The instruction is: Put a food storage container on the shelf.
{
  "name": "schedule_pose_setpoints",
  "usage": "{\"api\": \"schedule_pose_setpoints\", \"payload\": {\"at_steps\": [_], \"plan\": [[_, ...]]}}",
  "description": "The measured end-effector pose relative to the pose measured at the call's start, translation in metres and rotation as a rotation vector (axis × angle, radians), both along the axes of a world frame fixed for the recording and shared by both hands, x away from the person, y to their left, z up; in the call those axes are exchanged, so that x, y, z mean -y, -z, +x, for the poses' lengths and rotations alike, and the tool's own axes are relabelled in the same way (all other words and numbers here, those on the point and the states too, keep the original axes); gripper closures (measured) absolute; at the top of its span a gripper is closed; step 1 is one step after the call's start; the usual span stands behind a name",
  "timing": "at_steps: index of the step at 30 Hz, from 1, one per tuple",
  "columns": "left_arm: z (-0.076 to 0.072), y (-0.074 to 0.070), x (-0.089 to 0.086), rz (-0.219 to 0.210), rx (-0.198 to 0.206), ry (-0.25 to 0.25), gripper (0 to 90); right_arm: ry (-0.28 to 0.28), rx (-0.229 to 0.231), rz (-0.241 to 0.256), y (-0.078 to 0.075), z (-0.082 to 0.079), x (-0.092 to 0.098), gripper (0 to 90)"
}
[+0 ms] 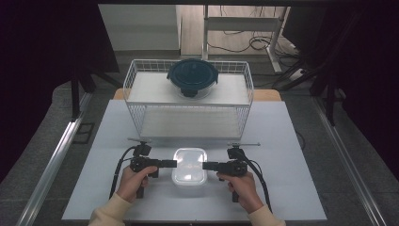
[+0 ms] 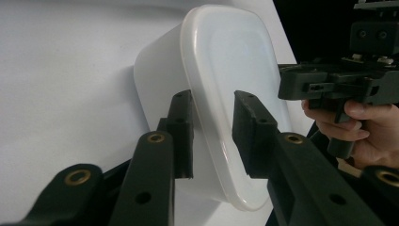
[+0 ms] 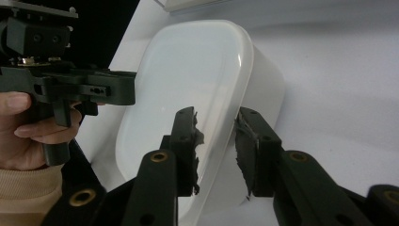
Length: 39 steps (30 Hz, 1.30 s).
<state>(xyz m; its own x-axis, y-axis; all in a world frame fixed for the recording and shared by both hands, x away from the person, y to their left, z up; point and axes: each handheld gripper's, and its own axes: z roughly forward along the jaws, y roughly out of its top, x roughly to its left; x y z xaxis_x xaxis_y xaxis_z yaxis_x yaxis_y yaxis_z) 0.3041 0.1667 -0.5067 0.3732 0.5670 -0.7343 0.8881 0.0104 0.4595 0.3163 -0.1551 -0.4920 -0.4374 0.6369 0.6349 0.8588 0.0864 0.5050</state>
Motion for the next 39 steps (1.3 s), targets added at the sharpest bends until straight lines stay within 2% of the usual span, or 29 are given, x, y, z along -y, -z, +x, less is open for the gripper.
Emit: {"api": "schedule_pose_setpoints", "payload": {"at_steps": [7, 12, 16, 20, 22, 27, 31, 36, 39], "plan": [[-0.006, -0.007, -0.002, -0.003, 0.032, -0.001, 74.1, 0.002, 0.038, -0.006, -0.005, -0.006, 0.001, 72.6], [-0.009, -0.011, -0.003, -0.03, 0.06, -0.007, 77.4, 0.002, 0.057, 0.001, -0.008, -0.008, 0.003, 75.3], [-0.01, -0.012, -0.003, -0.02, 0.076, -0.01, 78.7, -0.001, 0.069, -0.001, -0.009, -0.01, 0.003, 76.5], [-0.012, -0.014, -0.003, -0.029, 0.091, -0.008, 80.0, 0.001, 0.096, -0.017, -0.013, -0.011, 0.003, 78.4], [-0.013, -0.015, -0.002, -0.02, 0.1, -0.013, 79.9, -0.002, 0.115, -0.028, -0.014, -0.012, 0.002, 78.4], [-0.015, -0.018, -0.003, -0.024, 0.113, -0.016, 79.9, -0.008, 0.126, -0.023, -0.017, -0.013, 0.002, 78.5], [-0.018, -0.027, -0.004, -0.017, 0.146, -0.013, 80.0, -0.015, 0.147, -0.015, -0.022, -0.015, 0.003, 78.7], [-0.023, -0.04, -0.004, -0.019, 0.189, -0.009, 80.0, -0.022, 0.193, -0.008, -0.035, -0.019, 0.003, 78.8], [-0.025, -0.049, -0.004, -0.006, 0.222, -0.01, 80.0, -0.025, 0.224, -0.008, -0.044, -0.022, 0.003, 78.8]]}}
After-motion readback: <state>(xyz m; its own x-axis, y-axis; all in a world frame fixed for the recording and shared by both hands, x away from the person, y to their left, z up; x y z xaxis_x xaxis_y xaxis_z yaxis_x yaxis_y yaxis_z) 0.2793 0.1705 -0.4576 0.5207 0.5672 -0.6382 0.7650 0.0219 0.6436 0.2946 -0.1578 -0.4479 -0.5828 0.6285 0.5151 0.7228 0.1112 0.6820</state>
